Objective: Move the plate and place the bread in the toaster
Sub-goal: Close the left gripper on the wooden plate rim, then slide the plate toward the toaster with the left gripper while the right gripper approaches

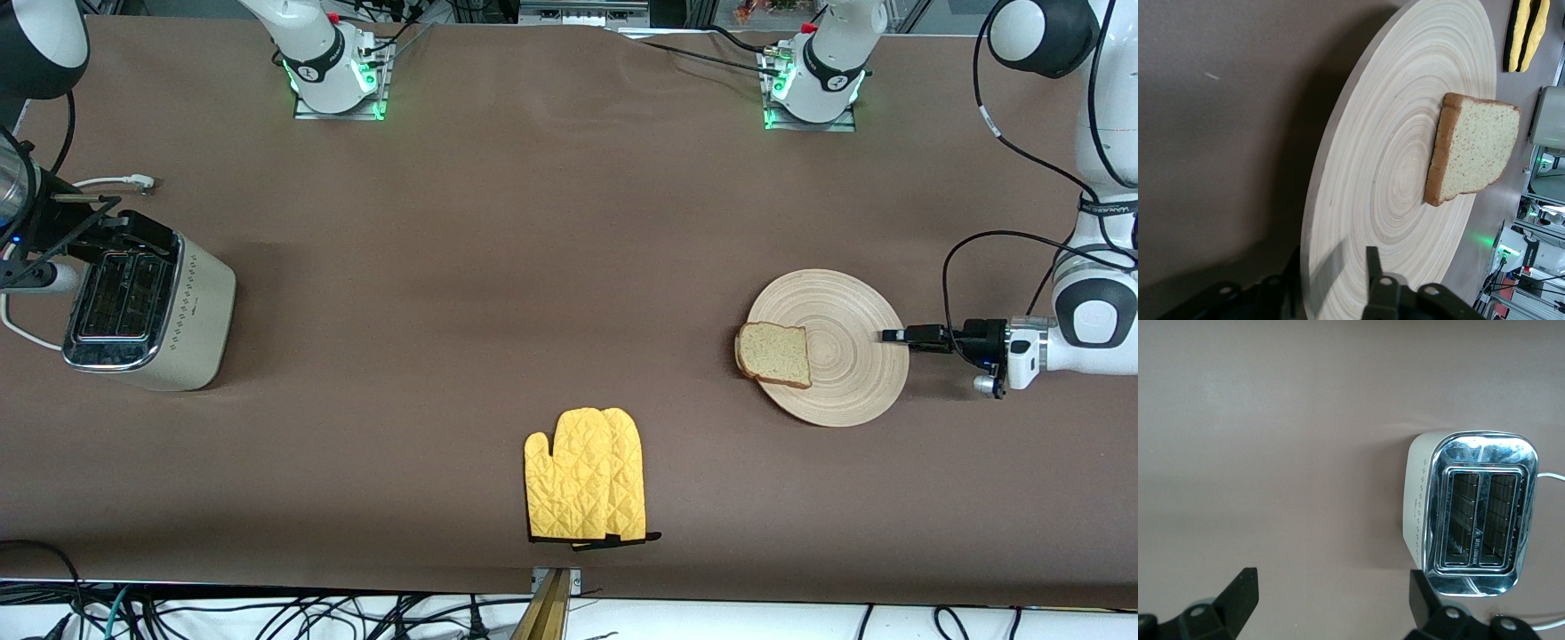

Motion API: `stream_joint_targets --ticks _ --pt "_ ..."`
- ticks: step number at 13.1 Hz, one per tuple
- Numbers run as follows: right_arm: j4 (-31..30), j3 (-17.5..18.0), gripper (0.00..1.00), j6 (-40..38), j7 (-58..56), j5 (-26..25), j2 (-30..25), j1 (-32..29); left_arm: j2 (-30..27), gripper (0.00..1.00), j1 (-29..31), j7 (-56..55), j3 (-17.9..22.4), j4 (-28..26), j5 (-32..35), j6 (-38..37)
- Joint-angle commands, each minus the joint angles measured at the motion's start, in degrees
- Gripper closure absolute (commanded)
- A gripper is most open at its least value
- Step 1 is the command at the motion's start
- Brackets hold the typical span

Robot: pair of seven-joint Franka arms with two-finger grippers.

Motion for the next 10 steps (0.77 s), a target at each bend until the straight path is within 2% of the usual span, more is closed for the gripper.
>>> stream_joint_targets --ticks 1,5,7,9,10 --pt "1.11 0.52 0.0 -0.22 -0.54 1.02 0.29 -0.49 -0.01 1.0 -0.47 0.52 0.11 0.72 1.65 -2.22" --pt "0.94 0.61 0.0 -0.57 -0.54 1.02 0.29 -0.4 -0.1 1.0 -3.27 0.52 -0.5 1.42 0.86 -7.49" --pt "1.11 0.61 0.0 -0.4 -0.54 1.29 0.29 -0.49 -0.36 1.0 -5.82 0.26 -3.57 2.21 0.77 -10.74" --pt "0.94 0.52 0.0 0.13 -0.63 3.91 0.29 -0.4 -0.1 1.0 -8.37 -0.44 -7.95 2.22 -0.11 -11.11" --pt "0.94 0.78 0.0 0.3 -0.8 4.19 0.46 -0.31 -0.01 1.0 -10.38 -1.32 -9.37 2.22 -2.55 -10.94"
